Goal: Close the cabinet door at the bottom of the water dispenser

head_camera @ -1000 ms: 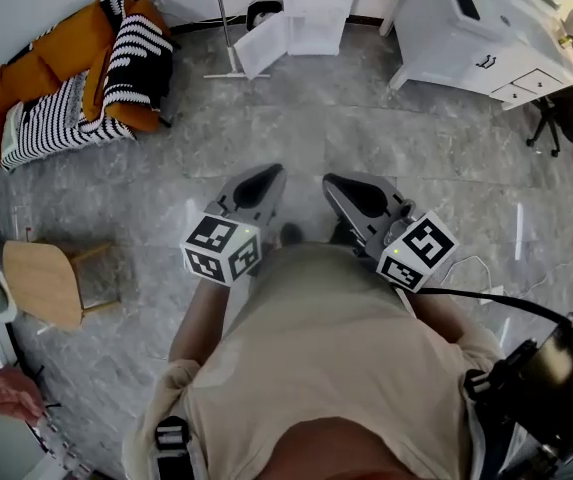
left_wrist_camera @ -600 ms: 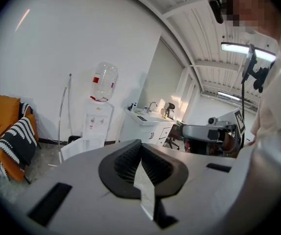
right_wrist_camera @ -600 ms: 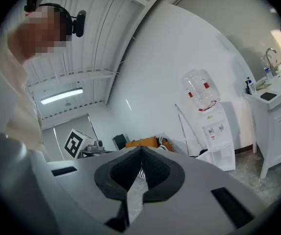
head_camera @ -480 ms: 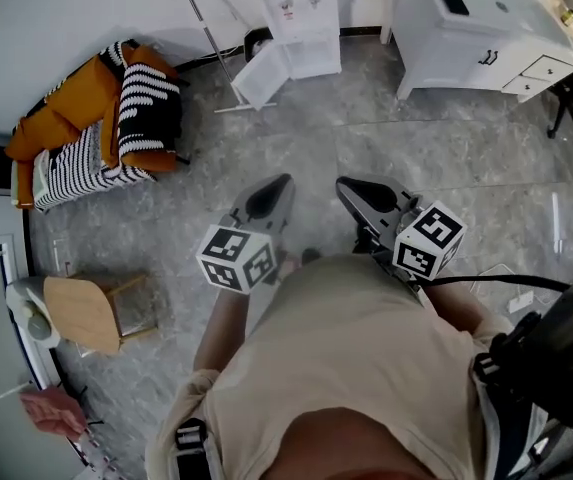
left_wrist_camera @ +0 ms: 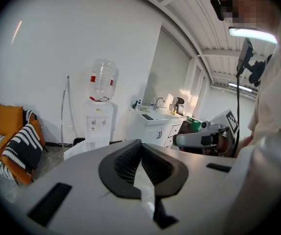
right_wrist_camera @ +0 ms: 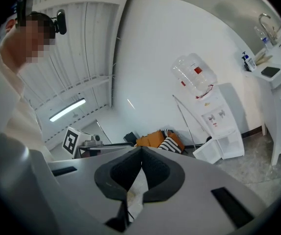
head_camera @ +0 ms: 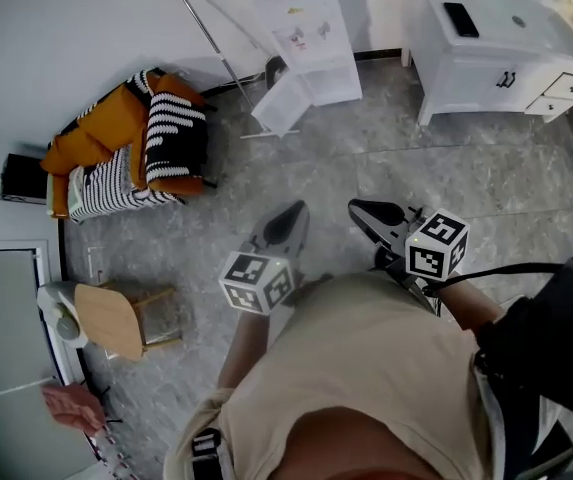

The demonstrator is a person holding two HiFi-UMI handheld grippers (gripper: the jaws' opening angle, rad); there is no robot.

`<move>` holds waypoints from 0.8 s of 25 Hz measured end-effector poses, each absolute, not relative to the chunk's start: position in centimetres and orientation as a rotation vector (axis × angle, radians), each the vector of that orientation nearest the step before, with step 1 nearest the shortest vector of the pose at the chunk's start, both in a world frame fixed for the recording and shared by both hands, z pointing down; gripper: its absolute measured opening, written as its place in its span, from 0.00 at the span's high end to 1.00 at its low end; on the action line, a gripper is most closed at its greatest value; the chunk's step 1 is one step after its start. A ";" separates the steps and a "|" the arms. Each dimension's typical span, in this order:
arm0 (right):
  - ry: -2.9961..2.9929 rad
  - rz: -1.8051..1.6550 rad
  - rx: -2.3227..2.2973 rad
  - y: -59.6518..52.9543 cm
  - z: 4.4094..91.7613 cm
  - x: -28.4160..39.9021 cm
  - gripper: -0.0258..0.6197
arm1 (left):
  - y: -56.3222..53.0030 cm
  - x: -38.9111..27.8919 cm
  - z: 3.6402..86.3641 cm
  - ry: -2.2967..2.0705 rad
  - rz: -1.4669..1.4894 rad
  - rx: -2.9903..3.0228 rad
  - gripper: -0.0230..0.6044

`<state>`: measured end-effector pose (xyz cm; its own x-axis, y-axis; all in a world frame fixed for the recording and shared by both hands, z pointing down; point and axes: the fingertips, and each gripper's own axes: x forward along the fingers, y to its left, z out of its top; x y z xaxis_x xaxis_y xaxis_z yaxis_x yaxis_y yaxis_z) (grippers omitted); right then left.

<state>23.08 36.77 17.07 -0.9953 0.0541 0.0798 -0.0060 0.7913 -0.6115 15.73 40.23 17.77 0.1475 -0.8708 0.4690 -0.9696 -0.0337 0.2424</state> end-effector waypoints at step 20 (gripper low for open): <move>-2.937 0.861 0.046 32.3 16.4 18.9 0.94 | 35.1 10.8 20.1 -1.727 0.266 1.974 0.98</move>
<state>18.89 32.25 16.44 -0.9963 -0.0058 0.0856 -0.0511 0.8415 -0.5379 10.80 35.10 20.08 0.1765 -0.8707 0.4591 -0.9686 -0.0705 0.2386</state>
